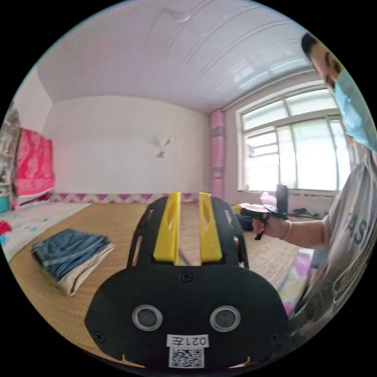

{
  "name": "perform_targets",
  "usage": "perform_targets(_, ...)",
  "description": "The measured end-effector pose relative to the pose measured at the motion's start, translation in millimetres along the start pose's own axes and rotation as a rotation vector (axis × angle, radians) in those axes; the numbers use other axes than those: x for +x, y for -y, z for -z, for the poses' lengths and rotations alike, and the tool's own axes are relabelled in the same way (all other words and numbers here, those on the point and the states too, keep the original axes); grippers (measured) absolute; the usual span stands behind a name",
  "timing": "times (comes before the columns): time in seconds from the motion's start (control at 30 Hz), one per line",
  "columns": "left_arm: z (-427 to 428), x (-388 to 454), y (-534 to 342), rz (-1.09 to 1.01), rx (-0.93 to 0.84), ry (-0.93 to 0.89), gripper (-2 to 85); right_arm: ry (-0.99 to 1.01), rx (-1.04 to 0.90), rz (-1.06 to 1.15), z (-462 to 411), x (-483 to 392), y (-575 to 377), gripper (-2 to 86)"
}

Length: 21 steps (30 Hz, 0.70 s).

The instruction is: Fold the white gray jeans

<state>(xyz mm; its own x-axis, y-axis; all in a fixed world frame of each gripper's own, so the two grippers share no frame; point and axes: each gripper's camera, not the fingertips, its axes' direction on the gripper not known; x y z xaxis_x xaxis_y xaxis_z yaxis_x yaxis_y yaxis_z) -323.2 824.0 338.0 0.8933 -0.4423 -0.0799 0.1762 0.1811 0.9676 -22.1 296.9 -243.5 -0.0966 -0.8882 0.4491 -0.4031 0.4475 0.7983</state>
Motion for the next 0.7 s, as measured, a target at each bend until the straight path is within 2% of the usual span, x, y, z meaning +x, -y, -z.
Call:
perform_targets(0.03,-19,15,18,0.030,-0.025,-0.125,17.8,-0.032,0.069,-0.054,46,-4,-9,11.6)
perform_targets(0.07,-29,22,26,0.041,-0.047,-0.176,19.4,-0.086,0.117,-0.092,84,-11,-17,16.3)
perform_targets(0.1,-45,38,41,0.049,-0.076,-0.242,22.4,-0.108,0.138,-0.101,102,-16,-20,16.6)
perform_targets(0.17,-58,68,60,0.012,-0.071,-0.257,22.8,-0.168,0.262,-0.106,169,-41,-38,16.6)
perform_targets(0.27,-82,110,92,-0.033,-0.102,-0.358,20.1,-0.165,0.353,-0.110,229,-66,-51,12.5)
perform_targets(0.4,-90,157,130,-0.113,-0.013,-0.461,7.7,-0.203,0.370,-0.086,270,-91,-47,15.8)
perform_targets(0.53,-94,181,170,-0.147,0.002,-0.574,6.8,-0.280,0.328,-0.025,289,-117,-32,22.3)
perform_targets(0.6,-95,188,186,-0.172,-0.019,-0.592,7.3,-0.313,0.308,0.025,292,-129,-28,21.6)
perform_targets(0.7,-96,198,210,-0.237,-0.045,-0.622,11.8,-0.325,0.263,0.068,296,-143,-20,14.8)
